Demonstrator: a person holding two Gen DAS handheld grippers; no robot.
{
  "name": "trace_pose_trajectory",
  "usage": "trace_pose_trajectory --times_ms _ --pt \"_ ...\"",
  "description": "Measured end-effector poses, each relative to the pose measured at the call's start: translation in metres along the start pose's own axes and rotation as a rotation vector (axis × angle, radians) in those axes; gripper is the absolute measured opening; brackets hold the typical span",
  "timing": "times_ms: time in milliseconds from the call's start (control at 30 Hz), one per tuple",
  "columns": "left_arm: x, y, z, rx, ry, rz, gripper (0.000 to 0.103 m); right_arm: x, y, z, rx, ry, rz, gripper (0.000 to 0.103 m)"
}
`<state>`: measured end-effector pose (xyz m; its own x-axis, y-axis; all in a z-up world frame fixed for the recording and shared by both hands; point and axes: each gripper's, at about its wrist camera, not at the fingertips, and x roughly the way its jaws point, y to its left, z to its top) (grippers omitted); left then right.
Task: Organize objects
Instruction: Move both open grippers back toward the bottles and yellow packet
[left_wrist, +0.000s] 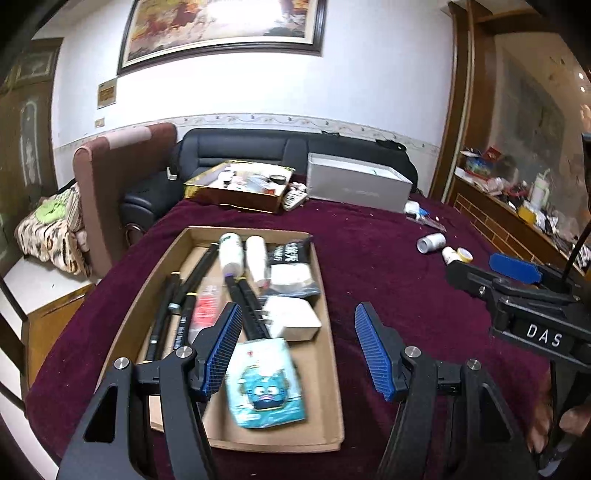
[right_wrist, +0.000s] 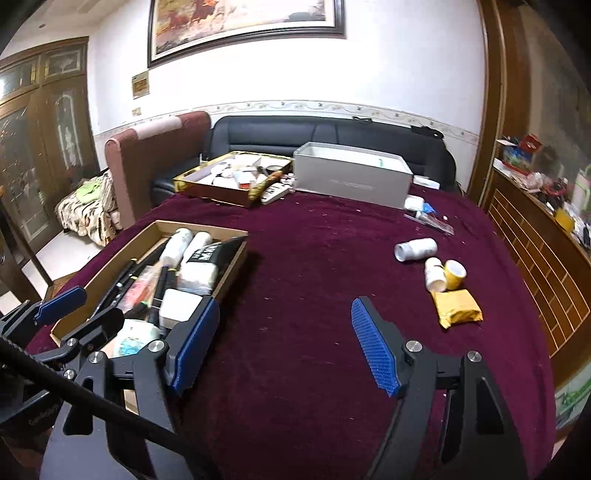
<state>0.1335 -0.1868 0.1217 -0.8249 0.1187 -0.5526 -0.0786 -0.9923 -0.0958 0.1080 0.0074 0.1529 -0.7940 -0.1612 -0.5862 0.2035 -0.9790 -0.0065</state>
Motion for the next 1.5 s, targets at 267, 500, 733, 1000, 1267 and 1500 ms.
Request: trace_pose_trajectory --times_ms 267,500,733,1000,1267,1500 --pt "0.017 -0.040 0.003 0.061 0.055 -0.039 0.058 -0.001 -0.044 -0.012 0.073 -0.005 -0.054 0.077" --pt "0.046 -0.076 0.001 0.106 0.138 -0.080 0.058 0.009 -0.082 -0.020 0.143 0.027 -0.083 0.078" --pt "0.089 -0.096 -0.003 0.095 0.255 -0.111 0.058 0.024 -0.108 -0.026 0.194 0.076 -0.121 0.078" --pt "0.129 -0.105 -0.015 0.059 0.379 -0.149 0.058 0.041 -0.120 -0.032 0.217 0.139 -0.151 0.078" --pt "0.143 -0.124 -0.019 0.113 0.388 -0.154 0.064 0.038 -0.174 -0.022 0.309 0.145 -0.161 0.078" --pt "0.153 -0.137 -0.017 0.146 0.398 -0.199 0.100 0.052 -0.280 -0.027 0.543 0.206 -0.161 0.078"
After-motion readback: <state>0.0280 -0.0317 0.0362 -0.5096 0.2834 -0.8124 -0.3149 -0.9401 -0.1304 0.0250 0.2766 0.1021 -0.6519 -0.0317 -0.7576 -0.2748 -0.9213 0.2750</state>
